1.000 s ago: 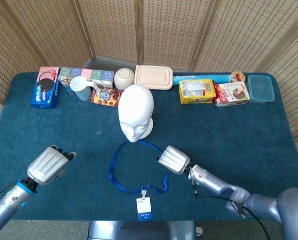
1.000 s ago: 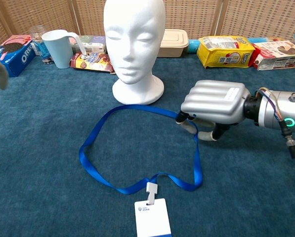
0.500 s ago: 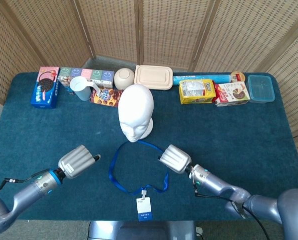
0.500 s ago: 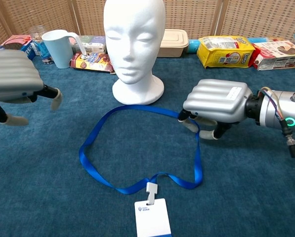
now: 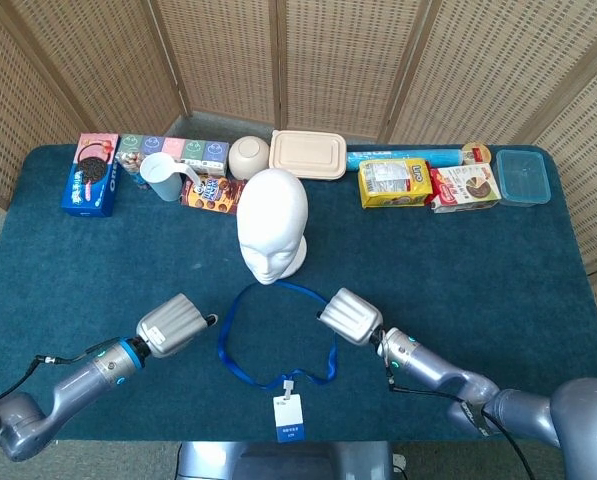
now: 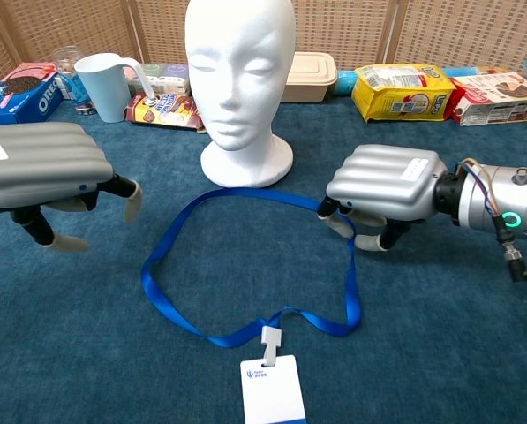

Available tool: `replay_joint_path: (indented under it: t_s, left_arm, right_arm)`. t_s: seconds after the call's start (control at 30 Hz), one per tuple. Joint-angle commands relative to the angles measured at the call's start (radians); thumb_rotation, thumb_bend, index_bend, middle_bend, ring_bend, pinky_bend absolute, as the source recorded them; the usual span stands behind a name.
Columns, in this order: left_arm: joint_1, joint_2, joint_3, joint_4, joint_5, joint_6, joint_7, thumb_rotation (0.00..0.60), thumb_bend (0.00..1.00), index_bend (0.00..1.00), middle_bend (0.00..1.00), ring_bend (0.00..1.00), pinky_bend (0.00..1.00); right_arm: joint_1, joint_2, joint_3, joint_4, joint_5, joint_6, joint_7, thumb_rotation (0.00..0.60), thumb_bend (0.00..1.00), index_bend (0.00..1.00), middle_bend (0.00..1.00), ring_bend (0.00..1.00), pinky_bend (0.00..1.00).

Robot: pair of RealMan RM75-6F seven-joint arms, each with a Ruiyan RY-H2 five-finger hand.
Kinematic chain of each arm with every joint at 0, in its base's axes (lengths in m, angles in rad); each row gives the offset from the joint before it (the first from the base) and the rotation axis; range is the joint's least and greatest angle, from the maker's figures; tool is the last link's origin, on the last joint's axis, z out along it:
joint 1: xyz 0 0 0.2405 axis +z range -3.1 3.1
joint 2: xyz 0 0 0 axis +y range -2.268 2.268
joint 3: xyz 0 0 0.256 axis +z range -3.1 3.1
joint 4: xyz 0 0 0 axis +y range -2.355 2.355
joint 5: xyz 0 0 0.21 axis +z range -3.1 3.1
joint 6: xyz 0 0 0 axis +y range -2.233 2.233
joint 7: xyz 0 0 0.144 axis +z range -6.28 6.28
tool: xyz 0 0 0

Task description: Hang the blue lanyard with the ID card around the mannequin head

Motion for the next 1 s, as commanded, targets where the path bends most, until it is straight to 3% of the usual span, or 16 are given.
replay_joint_path:
  t_s: [0.03,0.4,1.0]
  left_arm:
    - [-0.017,-0.034,0.014,0.036,0.006,-0.001,-0.027,0.6,0.24,0.4,1.0,1.0,1.0]
    - [-0.048,-0.124,0.021,0.123,-0.008,0.006,-0.025,0.6,0.24,0.4,1.0,1.0,1.0]
    - [-0.096,-0.18,0.025,0.159,-0.054,-0.026,0.011,0.6,0.25,0.4,1.0,1.0,1.0]
  right_arm:
    - [-0.001,-0.003,0.002,0.003,0.003,-0.001,0.002,0.585,0.48,0.69,0.82,1.0,1.0]
    - [-0.004,-0.009,0.002,0.009,0.015,-0.009,0.012,0.589,0.48,0.69,0.82,1.0,1.0]
    - [-0.009,-0.017,0.002,0.029,0.019,-0.004,0.037,0.591,0.48,0.71,0.82,1.0,1.0]
